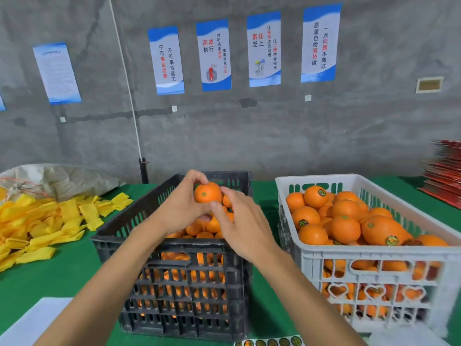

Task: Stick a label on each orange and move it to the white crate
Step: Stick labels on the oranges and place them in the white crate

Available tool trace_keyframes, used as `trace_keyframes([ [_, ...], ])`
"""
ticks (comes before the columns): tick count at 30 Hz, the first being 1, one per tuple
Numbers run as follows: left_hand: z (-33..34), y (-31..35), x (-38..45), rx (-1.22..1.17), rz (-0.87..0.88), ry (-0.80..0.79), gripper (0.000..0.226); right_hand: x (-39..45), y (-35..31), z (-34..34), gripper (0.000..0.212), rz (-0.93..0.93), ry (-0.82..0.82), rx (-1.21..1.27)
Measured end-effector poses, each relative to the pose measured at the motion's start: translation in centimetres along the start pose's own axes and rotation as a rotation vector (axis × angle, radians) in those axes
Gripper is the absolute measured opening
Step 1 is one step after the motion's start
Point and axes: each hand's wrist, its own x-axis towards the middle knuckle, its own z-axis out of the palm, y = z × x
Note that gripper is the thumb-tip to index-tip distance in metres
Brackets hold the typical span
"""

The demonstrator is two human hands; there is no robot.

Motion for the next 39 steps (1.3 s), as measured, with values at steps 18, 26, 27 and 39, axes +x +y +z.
trace_keyframes([
  [18, 19.9, -9.2, -19.4, -0.588, -0.254, -0.163, 0.060, -22.4, 14.5, -1.3, 0.046, 0.170, -0.305, -0.119],
  [26, 21.3, -13.2, -21.0, -0.550, -0.309, 0.050, 0.046, -23.8, 16.2, 0.5, 0.072, 0.127, -0.537, -0.232],
  [27, 21.4, -13.3, -21.1, -0.547, -0.310, 0.063, 0.046, -23.7, 16.1, 0.6, 0.072, 0.112, -0.545, -0.257],
  [39, 21.6, -12.9, -21.2, -0.548, -0.358, 0.179, 0.045, -21.9, 14.8, 2.0, 0.054, 0.060, -0.541, -0.225],
])
